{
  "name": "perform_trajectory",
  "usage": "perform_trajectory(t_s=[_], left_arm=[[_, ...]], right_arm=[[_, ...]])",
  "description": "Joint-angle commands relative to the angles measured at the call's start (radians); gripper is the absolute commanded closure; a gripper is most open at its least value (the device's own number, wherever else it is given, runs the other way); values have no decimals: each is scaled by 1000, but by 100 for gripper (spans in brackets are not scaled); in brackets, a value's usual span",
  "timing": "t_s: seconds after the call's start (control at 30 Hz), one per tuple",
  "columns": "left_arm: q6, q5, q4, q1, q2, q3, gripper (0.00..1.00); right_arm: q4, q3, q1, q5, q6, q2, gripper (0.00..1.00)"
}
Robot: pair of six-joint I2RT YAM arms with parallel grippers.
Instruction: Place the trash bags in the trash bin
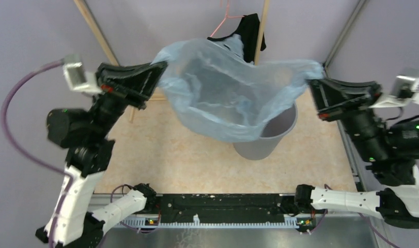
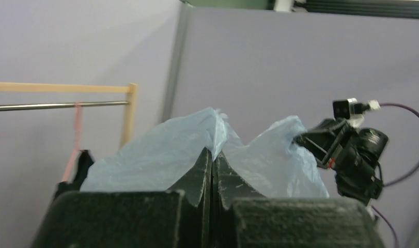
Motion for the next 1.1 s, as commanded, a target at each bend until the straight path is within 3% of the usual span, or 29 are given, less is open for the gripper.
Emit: perform_trajectory(t_s=[0.0,0.13,0.3,0.4,0.7,0.87,0.97,1.07], left_arm=[[-348,297,361,1,231,48,100],[-471,297,507,-51,364,72,100],[-380,198,444,-194,460,78,100],[-348,149,443,-209,497,28,100],[-305,-191,160,-129,448,-74,100],[-330,-220,0,-21,407,-117,100],[-273,-249,-59,-16,367,-144,100],[-214,-299,-105,-8,318,-166,100]], right_arm=[[-126,86,8,50,-93,-62,100],[-179,148,8,91,-118,-101,100],[-258,150,7,174,-134,-85,100],[-260,126,7,218,-151,-68,100],[-94,104,7,253,-302,63,100],[-8,97,7,218,-334,168,100],[10,77,-17,196,-298,233,100],[-51,67,-157,44,-148,279,100]])
